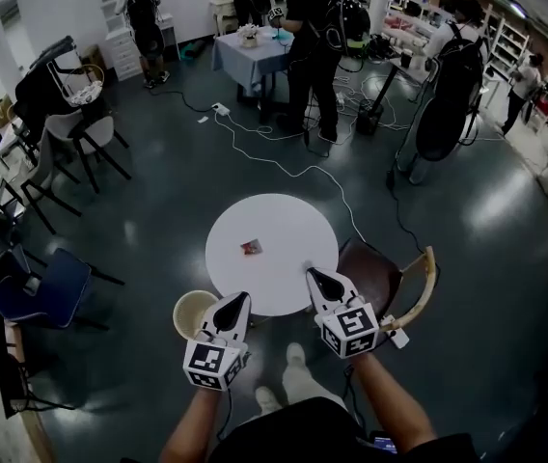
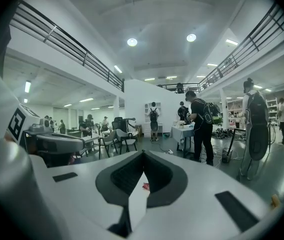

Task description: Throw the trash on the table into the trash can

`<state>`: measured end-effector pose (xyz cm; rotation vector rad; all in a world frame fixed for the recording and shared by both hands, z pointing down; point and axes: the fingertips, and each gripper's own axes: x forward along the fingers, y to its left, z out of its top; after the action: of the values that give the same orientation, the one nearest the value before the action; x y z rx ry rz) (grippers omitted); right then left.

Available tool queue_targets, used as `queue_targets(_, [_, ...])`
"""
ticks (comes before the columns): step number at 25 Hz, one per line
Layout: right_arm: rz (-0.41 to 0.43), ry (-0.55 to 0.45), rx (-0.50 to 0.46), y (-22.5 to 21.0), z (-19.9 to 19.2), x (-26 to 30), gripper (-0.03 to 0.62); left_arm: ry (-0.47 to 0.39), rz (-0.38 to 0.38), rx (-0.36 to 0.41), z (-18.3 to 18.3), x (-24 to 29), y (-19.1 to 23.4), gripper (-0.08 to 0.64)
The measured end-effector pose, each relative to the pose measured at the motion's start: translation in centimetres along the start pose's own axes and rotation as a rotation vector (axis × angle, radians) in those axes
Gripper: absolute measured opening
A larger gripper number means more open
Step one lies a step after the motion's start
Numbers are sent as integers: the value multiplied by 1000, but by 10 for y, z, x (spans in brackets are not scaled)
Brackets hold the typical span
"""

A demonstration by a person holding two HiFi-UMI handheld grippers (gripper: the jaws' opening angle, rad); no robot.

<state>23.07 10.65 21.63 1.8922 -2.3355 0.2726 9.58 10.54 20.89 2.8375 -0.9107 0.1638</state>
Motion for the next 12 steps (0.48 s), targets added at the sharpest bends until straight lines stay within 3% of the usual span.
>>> queue_targets(12, [-8, 128, 21, -58, -60, 50, 18, 93, 24, -38, -37, 56, 17, 9])
